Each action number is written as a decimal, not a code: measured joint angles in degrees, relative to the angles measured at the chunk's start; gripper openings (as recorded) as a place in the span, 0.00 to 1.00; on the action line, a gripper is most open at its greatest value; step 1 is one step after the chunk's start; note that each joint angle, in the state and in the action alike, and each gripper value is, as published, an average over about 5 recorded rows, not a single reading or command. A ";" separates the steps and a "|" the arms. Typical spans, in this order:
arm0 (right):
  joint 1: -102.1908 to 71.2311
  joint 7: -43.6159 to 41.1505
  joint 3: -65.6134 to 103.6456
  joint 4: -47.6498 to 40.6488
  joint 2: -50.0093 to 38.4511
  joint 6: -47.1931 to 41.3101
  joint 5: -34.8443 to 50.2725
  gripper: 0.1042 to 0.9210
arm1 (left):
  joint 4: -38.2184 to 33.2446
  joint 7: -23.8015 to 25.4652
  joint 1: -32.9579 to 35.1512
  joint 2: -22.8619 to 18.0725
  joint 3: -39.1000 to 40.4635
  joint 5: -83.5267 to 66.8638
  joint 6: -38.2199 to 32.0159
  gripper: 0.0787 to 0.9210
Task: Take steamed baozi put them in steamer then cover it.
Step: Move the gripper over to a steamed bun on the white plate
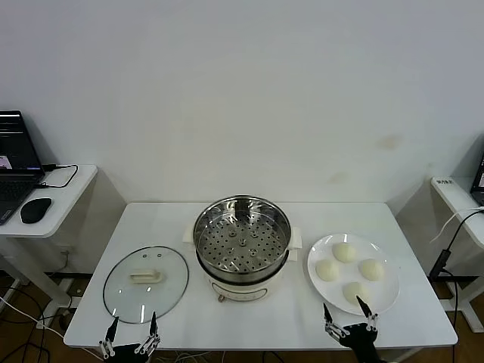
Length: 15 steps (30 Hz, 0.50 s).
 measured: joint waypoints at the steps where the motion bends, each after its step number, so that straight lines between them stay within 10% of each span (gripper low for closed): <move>1: 0.31 -0.20 0.43 -0.06 -0.48 -0.14 -0.92 0.88 | -0.04 0.02 -0.09 0.08 -0.07 0.18 0.16 0.88; 15: 12.51 -12.12 4.41 -6.13 -19.33 -5.05 -17.32 0.88 | -2.12 0.05 -3.01 0.68 -1.22 5.36 5.18 0.88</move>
